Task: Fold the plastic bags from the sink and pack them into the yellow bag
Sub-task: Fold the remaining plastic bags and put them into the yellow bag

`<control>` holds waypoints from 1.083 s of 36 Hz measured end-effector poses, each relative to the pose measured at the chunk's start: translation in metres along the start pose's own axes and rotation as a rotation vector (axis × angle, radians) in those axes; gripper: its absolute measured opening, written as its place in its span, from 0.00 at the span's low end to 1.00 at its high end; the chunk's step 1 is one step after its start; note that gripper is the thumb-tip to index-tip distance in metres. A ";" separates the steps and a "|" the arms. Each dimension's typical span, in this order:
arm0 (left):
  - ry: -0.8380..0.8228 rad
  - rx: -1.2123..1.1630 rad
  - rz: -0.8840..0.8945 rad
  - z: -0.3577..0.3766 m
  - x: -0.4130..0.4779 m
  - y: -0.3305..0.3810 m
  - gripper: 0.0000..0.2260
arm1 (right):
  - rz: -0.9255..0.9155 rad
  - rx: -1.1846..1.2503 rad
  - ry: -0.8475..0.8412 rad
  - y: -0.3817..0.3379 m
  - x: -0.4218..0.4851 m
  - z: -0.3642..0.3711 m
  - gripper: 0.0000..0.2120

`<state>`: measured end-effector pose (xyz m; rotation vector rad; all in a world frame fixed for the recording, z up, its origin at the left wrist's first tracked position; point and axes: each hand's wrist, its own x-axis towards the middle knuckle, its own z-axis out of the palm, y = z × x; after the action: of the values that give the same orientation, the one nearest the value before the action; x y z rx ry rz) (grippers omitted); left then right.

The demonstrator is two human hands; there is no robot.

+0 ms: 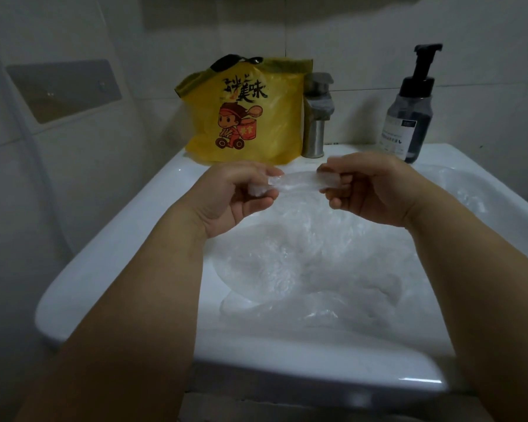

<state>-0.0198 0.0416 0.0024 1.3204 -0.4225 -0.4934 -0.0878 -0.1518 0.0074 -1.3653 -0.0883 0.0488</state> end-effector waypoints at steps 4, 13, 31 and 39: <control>0.066 0.144 0.042 0.001 0.003 -0.005 0.03 | -0.040 -0.181 0.091 0.003 0.000 0.001 0.05; 0.119 0.057 0.092 -0.001 0.010 -0.007 0.09 | 0.035 -0.243 0.188 0.004 0.003 0.002 0.10; -0.006 0.137 -0.020 0.039 0.018 -0.028 0.16 | -0.086 -0.158 0.218 0.026 0.010 0.043 0.08; 0.265 -0.004 0.064 0.021 0.020 -0.010 0.17 | -0.005 -0.172 0.210 0.020 0.011 0.034 0.03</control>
<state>-0.0159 0.0115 -0.0032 1.3429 -0.2423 -0.2612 -0.0797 -0.1134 -0.0052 -1.5339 0.0821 -0.1081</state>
